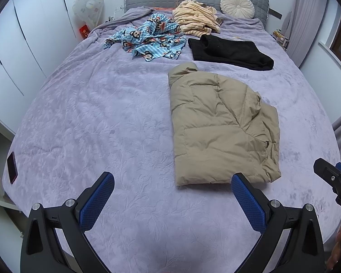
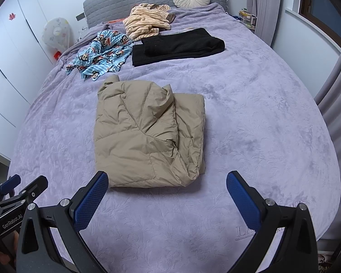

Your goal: Fold large clothes

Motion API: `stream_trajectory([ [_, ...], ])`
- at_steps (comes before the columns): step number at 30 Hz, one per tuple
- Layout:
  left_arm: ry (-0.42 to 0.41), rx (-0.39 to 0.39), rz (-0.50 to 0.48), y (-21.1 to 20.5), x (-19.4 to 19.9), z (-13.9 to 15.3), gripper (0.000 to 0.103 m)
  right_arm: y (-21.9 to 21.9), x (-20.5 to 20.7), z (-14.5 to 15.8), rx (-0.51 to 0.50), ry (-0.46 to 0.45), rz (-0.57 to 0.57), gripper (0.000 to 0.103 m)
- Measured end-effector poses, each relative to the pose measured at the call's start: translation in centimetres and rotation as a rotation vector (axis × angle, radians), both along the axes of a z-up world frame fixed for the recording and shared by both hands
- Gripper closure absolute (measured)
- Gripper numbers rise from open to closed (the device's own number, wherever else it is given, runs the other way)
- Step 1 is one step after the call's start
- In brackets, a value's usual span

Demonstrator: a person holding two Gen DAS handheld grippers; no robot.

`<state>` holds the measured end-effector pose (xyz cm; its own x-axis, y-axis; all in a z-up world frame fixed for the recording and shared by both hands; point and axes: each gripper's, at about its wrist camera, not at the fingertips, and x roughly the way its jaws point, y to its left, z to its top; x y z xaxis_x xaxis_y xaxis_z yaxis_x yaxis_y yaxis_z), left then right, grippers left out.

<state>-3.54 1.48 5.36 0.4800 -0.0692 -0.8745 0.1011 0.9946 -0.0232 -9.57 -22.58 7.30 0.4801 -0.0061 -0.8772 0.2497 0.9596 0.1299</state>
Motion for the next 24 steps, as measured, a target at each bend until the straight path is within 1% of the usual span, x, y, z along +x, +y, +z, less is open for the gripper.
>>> stream_trajectory([
  [24,-0.004,0.010,0.005,0.35,-0.18,-0.14,0.000,-0.08,-0.06,0.02,0.003,0.000,0.001,0.000],
])
